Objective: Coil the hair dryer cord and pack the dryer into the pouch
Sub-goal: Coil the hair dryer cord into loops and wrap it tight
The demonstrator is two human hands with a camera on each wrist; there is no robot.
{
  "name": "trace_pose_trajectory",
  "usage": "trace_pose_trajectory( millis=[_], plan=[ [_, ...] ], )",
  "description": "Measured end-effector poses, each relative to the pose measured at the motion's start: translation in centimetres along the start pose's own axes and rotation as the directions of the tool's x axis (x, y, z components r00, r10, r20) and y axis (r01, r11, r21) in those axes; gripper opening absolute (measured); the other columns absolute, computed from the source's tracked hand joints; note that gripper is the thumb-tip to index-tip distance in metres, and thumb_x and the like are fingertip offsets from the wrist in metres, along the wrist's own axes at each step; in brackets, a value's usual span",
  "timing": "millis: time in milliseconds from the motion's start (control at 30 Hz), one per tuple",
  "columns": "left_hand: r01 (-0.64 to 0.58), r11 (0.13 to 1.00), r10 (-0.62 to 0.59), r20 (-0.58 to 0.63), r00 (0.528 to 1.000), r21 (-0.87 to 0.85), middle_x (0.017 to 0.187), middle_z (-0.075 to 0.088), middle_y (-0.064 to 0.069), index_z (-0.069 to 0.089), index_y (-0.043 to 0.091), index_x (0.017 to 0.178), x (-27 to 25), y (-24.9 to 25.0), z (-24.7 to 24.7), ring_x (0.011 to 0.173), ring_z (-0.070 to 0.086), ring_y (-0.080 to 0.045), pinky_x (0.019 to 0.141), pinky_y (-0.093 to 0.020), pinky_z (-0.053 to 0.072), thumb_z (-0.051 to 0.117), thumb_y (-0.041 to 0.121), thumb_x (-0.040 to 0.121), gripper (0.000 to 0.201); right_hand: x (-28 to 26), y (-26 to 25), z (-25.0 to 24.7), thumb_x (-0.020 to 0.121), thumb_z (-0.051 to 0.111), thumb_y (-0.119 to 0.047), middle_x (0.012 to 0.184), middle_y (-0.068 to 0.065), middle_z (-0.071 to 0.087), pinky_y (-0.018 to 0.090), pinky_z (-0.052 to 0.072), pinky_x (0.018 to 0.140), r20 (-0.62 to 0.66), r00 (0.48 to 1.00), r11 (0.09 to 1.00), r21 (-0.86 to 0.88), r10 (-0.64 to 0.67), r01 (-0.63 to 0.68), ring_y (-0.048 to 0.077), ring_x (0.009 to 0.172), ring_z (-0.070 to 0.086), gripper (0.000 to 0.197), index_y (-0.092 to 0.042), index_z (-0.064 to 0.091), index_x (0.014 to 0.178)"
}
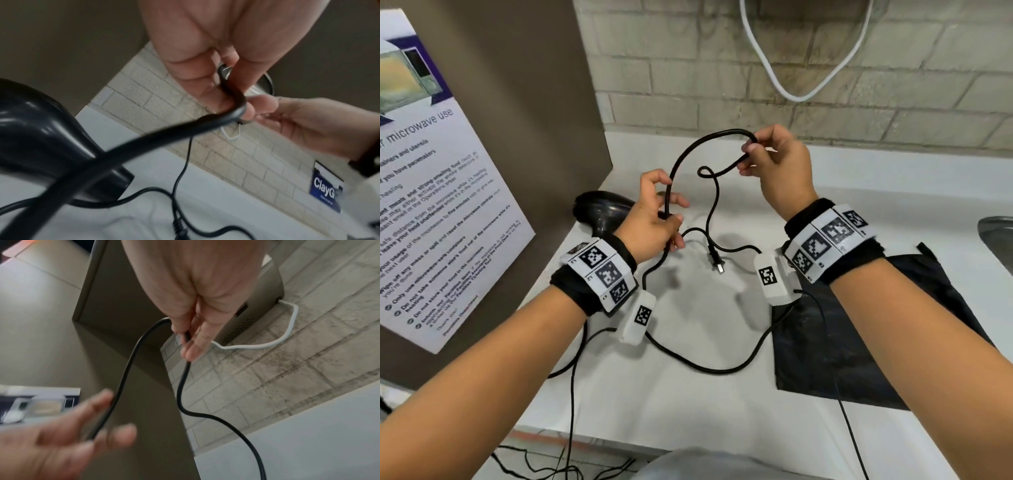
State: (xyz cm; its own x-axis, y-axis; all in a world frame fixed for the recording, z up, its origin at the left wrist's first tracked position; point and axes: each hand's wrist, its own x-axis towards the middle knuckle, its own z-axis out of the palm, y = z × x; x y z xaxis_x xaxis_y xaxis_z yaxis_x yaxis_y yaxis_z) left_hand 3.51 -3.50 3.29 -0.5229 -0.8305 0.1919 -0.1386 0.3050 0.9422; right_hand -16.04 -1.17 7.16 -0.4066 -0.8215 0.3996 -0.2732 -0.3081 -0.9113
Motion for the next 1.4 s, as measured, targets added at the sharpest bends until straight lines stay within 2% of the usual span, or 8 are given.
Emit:
trace_pose_trajectory(
  millis=[233, 733, 867, 967, 1033, 1200, 1300, 1400],
  plan=[
    [0.024, 0.944, -0.092, 0.191, 0.977, 0.329, 0.059, 0.06, 0.01, 0.056, 0.022, 0.079, -0.6, -2.3, -0.3, 0.048, 0.051, 0.004, 0.053, -0.01, 0.039, 0.05, 0.0, 0.09, 0.025, 0.7, -2.1, -5.4, 0.089, 0.049, 0.003, 0.069, -0.004, 0.056, 0.026, 0.055, 0.064, -0.187, 0.98, 0.997, -0.019, -0.074, 0.072, 0.002, 0.053, 0.058, 0.028, -0.021, 0.05, 0.076],
    [0.152, 0.909, -0.301, 0.357, 0.884, 0.388, 0.071, 0.055, 0.003, 0.06, 0.028, 0.087, -0.9, -2.5, -3.6, 0.064, 0.048, -0.011, 0.062, -0.012, 0.042, 0.059, 0.031, 0.088, 0.004, -0.4, -2.3, -14.8, 0.078, 0.045, -0.013, 0.07, -0.014, 0.056, 0.024, 0.05, 0.071, -0.505, 0.833, 0.974, -0.097, -0.226, 0.205, 0.003, 0.064, 0.058, 0.017, -0.029, 0.05, 0.08],
    [0.176, 0.938, -0.307, 0.478, 0.823, 0.299, 0.077, 0.067, 0.012, 0.052, 0.035, 0.109, -1.1, -3.9, -4.0, 0.077, 0.06, -0.001, 0.079, -0.01, 0.045, 0.078, 0.068, 0.041, 0.079, -1.2, 0.1, -16.1, 0.087, 0.046, -0.011, 0.069, -0.01, 0.052, 0.016, 0.047, 0.061, -0.442, 0.888, 0.931, -0.363, -0.127, -0.048, -0.007, 0.05, 0.056, 0.017, -0.026, 0.053, 0.081],
    [0.182, 0.94, -0.298, 0.435, 0.849, 0.289, 0.069, 0.068, 0.016, 0.054, 0.032, 0.102, -0.9, -4.9, -3.8, 0.071, 0.059, 0.004, 0.079, -0.014, 0.044, 0.077, 0.051, 0.063, 0.05, -1.6, 1.7, -16.3, 0.087, 0.05, -0.009, 0.087, 0.008, 0.061, 0.016, 0.049, 0.069, -0.354, 0.935, 0.853, -0.482, 0.021, -0.202, -0.002, 0.067, 0.065, 0.023, -0.006, 0.058, 0.107],
    [0.16, 0.948, -0.258, 0.371, 0.892, 0.275, 0.061, 0.067, 0.015, 0.054, 0.027, 0.095, -0.8, -4.9, -3.3, 0.061, 0.055, 0.007, 0.074, -0.016, 0.041, 0.064, 0.017, 0.085, 0.018, -2.4, 1.8, -15.3, 0.087, 0.054, -0.01, 0.118, 0.017, 0.055, 0.031, 0.044, 0.089, -0.278, 0.955, 0.738, -0.622, 0.106, -0.262, 0.027, 0.1, 0.062, 0.039, -0.01, 0.051, 0.125],
    [0.136, 0.956, -0.212, 0.291, 0.933, 0.258, 0.058, 0.067, 0.012, 0.054, 0.017, 0.08, 0.1, -4.8, -3.0, 0.051, 0.048, 0.002, 0.063, -0.02, 0.041, 0.05, 0.005, 0.093, 0.018, -5.3, -0.3, -6.7, 0.087, 0.056, -0.012, 0.114, 0.013, 0.06, 0.022, 0.042, 0.072, 0.091, 0.996, 0.758, -0.651, 0.015, 0.048, 0.026, 0.082, 0.059, 0.022, -0.013, 0.063, 0.109],
    [0.142, 0.956, -0.215, 0.284, 0.934, 0.257, 0.057, 0.067, 0.013, 0.052, 0.015, 0.078, 0.7, -4.6, -3.0, 0.054, 0.047, -0.004, 0.062, -0.022, 0.04, 0.046, 0.005, 0.094, 0.021, -7.4, 0.1, -1.4, 0.087, 0.057, -0.03, 0.128, 0.006, 0.054, 0.03, 0.04, 0.095, 0.467, 0.862, 0.608, -0.748, 0.197, 0.266, 0.025, 0.112, 0.053, 0.039, -0.021, 0.053, 0.125],
    [0.167, 0.958, -0.227, 0.264, 0.937, 0.234, 0.059, 0.065, 0.011, 0.053, 0.015, 0.078, 0.8, -4.6, -3.1, 0.065, 0.056, -0.009, 0.066, -0.019, 0.045, 0.044, 0.004, 0.095, 0.022, -7.8, 1.1, 0.8, 0.094, 0.046, -0.028, 0.118, 0.007, 0.059, 0.037, 0.043, 0.088, 0.473, 0.842, 0.509, -0.808, 0.259, 0.297, 0.03, 0.11, 0.054, 0.031, -0.022, 0.051, 0.124]
  ],
)
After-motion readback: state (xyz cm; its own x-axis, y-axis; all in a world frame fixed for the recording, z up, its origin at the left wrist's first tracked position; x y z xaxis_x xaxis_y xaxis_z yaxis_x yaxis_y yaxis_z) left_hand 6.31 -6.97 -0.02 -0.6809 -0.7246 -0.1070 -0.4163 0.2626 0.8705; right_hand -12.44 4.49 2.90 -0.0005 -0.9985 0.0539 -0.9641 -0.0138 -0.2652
